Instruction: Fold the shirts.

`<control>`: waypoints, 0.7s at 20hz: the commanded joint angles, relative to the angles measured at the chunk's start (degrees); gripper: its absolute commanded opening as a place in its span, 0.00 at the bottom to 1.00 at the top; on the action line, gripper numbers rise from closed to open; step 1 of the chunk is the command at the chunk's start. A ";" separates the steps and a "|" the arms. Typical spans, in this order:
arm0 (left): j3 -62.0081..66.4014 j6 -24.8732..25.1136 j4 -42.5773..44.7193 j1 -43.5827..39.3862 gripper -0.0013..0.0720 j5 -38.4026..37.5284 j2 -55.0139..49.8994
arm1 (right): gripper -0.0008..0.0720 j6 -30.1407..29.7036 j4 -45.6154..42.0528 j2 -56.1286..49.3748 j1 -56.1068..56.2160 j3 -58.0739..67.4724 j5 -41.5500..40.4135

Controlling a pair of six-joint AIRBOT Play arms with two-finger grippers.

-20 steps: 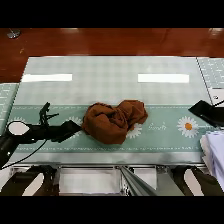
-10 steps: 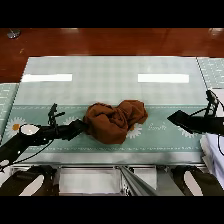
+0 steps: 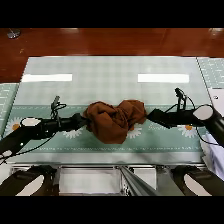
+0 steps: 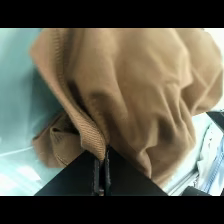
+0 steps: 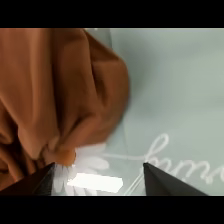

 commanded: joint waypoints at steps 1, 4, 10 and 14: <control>2.10 1.11 -0.61 0.04 0.04 -2.51 -0.22 | 0.86 -1.97 2.89 -9.29 1.57 4.46 -0.63; 2.38 1.11 -0.74 0.04 0.04 -2.51 -0.22 | 0.86 -1.97 3.45 -16.06 4.15 8.81 -0.22; 2.43 1.14 -0.79 0.37 0.04 -2.01 -0.22 | 0.39 -2.34 4.24 -23.28 7.98 15.08 -0.20; 7.85 1.40 -1.27 9.53 0.04 -8.55 0.87 | 0.05 -7.19 3.96 -22.49 6.32 19.80 5.11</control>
